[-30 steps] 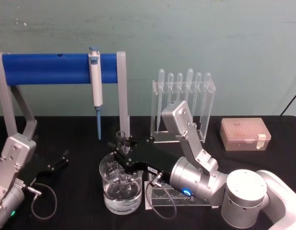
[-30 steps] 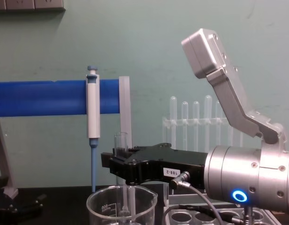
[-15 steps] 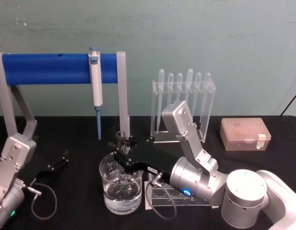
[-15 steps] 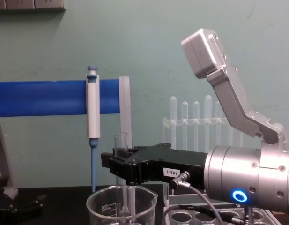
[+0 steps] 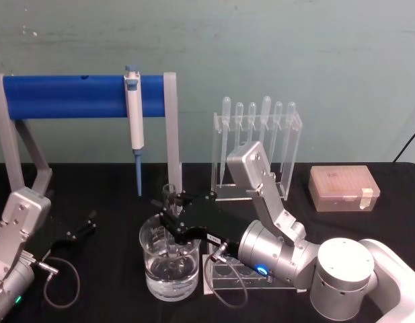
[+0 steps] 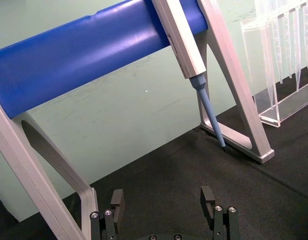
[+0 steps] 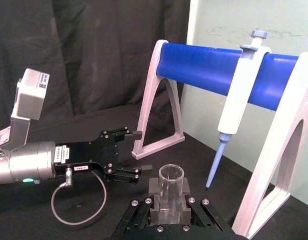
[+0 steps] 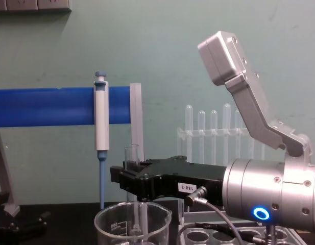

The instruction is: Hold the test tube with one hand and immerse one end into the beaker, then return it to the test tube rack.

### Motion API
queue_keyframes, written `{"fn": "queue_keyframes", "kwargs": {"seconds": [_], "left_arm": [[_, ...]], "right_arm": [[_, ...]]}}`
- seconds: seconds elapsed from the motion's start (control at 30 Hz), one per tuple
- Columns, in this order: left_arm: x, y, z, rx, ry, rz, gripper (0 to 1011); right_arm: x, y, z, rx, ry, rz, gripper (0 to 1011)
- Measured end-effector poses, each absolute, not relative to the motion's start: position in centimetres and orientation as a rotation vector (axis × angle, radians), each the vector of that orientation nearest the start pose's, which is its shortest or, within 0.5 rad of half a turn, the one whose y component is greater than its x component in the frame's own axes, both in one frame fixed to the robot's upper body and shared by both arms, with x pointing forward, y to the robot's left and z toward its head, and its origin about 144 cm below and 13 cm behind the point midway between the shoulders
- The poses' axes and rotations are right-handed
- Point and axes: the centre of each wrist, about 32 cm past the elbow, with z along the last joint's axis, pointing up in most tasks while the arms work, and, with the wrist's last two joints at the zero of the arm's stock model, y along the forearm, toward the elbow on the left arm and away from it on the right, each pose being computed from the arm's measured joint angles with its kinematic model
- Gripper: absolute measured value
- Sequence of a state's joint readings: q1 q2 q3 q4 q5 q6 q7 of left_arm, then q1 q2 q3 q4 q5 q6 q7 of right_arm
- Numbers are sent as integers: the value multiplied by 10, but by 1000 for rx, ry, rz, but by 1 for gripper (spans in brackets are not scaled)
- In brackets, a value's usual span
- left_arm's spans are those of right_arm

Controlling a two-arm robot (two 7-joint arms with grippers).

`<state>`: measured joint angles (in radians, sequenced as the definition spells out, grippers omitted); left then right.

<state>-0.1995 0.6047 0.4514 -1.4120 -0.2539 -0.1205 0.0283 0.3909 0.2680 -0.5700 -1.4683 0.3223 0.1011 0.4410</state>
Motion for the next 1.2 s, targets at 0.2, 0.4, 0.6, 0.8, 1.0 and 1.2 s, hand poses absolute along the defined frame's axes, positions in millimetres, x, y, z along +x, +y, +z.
{"fn": "queue_keyframes", "kwargs": {"seconds": [0.2, 0.4, 0.6, 0.8, 1.0, 1.2], "left_arm": [[489, 310, 1140, 304, -285, 1248, 1000], [489, 310, 1140, 304, -285, 1248, 1000], [489, 310, 1140, 304, -285, 1248, 1000], [489, 310, 1140, 304, -285, 1248, 1000], [489, 310, 1140, 304, -285, 1248, 1000], [489, 310, 1140, 304, -285, 1248, 1000]], "right_arm": [[524, -145, 1206, -75, -74, -624, 225], [524, -145, 1206, -75, -74, -624, 225], [524, -145, 1206, -75, -74, -624, 225], [524, -145, 1206, -75, -74, -624, 225], [524, -145, 1206, -75, -74, -624, 225], [524, -145, 1206, -75, -74, -624, 225]]}}
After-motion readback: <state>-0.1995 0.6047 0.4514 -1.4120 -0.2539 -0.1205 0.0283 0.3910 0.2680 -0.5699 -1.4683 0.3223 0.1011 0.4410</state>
